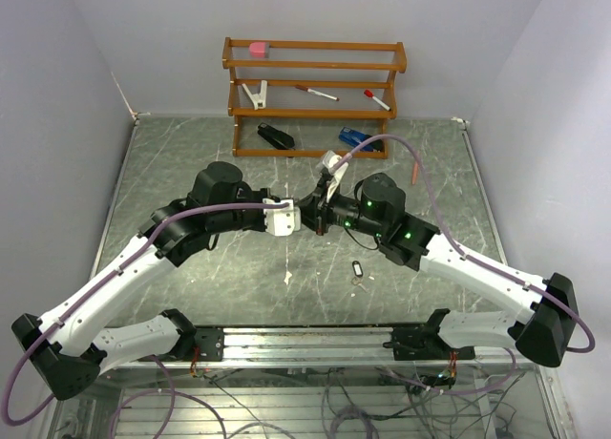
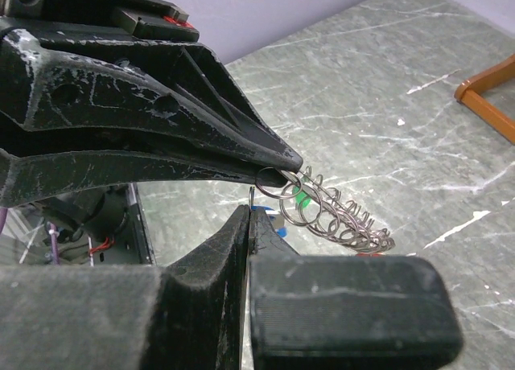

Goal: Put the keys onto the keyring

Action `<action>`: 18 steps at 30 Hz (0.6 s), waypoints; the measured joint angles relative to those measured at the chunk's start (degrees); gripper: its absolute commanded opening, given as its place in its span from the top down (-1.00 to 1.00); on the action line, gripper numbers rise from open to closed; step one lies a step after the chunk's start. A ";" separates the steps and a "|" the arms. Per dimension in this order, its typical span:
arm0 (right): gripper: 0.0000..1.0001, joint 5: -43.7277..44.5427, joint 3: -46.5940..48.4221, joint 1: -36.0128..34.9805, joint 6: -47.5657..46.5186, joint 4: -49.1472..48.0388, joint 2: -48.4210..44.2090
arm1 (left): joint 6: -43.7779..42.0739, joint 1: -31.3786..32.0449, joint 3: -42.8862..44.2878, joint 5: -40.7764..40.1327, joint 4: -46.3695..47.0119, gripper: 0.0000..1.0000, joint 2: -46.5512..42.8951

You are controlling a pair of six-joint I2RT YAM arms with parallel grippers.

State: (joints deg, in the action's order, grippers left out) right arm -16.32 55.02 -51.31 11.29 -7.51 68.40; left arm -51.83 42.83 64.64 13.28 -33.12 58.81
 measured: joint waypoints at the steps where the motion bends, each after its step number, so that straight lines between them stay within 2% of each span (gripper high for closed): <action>1: 1.00 0.26 0.04 -0.20 -0.09 0.00 0.00 | 0.02 0.00 0.00 0.00 0.00 0.86 0.04; 18: 1.00 8.98 0.04 -4.63 -3.56 -2.45 0.00 | 0.92 0.00 0.09 0.02 -1.01 0.86 0.37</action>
State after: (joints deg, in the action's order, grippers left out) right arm -7.33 55.07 -55.94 7.73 -9.96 68.40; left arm -50.92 42.83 64.73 13.30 -34.13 59.18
